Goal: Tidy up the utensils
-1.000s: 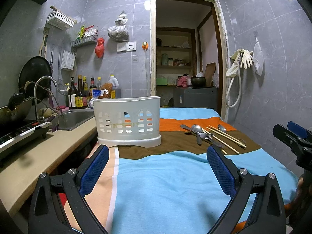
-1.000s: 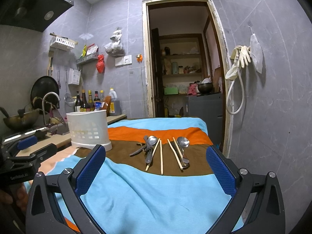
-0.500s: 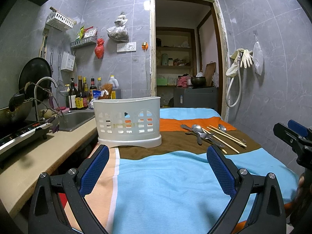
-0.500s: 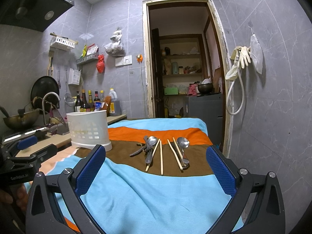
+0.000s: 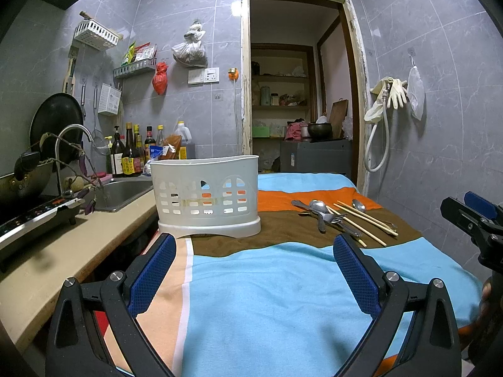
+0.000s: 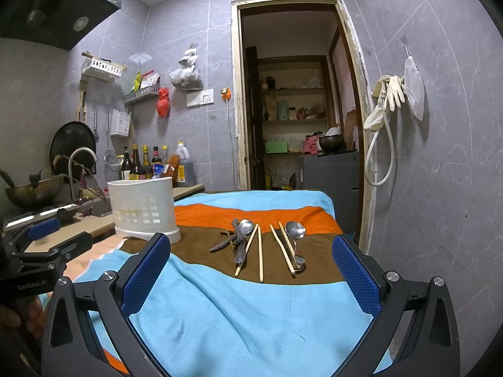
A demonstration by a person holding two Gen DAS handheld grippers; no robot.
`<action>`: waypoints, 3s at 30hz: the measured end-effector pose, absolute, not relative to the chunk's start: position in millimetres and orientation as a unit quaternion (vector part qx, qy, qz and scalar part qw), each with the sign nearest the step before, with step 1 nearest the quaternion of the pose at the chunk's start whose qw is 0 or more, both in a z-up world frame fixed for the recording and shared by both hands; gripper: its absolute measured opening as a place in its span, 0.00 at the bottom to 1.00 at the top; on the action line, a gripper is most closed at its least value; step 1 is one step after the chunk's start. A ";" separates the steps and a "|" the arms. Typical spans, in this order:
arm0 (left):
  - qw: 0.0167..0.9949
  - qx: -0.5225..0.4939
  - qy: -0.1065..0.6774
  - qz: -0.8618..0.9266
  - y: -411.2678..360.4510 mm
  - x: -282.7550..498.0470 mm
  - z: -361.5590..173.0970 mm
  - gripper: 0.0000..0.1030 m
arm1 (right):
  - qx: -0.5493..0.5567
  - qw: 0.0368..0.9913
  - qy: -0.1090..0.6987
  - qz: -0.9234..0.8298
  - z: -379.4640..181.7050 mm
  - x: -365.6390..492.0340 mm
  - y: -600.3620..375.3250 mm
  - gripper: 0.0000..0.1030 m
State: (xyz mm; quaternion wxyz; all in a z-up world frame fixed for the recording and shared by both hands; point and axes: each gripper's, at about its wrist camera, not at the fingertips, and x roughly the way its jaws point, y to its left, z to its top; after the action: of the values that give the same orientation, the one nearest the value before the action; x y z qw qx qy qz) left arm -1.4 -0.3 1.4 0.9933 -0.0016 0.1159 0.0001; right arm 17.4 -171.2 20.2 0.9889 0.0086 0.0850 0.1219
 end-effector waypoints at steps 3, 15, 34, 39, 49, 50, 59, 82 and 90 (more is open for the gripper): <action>0.993 -0.001 0.116 0.000 -0.4 -1.3 1.4 0.95 | 0.008 0.989 0.085 0.122 20.1 17.5 -171.3 1.00; 0.993 0.000 0.116 0.000 -0.7 -1.2 1.3 0.95 | 0.007 0.989 0.084 0.122 20.6 16.9 -170.8 1.00; 0.993 0.001 0.117 0.001 -1.7 -0.4 3.6 0.95 | 0.008 0.989 0.084 0.122 18.4 17.9 -172.7 1.00; 0.993 0.021 0.115 -0.002 4.3 6.8 11.2 0.95 | 0.006 0.988 0.089 0.130 24.3 22.8 -169.9 1.00; 0.991 0.012 0.126 -0.051 6.2 61.8 45.5 0.95 | -0.023 0.986 0.100 0.135 57.3 66.1 -198.1 1.00; 0.990 0.011 0.129 -0.058 3.4 69.7 50.2 0.95 | -0.029 0.985 0.103 0.132 59.8 71.8 -199.7 1.00; 0.974 0.001 0.195 -0.113 -28.4 147.4 58.4 0.95 | -0.056 0.979 0.157 0.114 69.6 142.6 -218.6 1.00; 0.889 -0.089 0.437 -0.107 -27.5 338.3 -18.5 0.45 | 0.030 0.900 0.407 0.156 -9.0 306.0 -221.6 0.79; 0.862 -0.112 0.478 -0.125 -20.4 365.8 -26.4 0.42 | 0.019 0.891 0.426 0.158 -19.9 317.4 -210.5 0.66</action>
State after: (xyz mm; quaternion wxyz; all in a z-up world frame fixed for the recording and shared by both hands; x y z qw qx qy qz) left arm 365.8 -20.4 -26.4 0.8624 -0.1118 0.4777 -0.1251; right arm 317.4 -210.5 -19.9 0.8906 0.0192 0.4261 0.1577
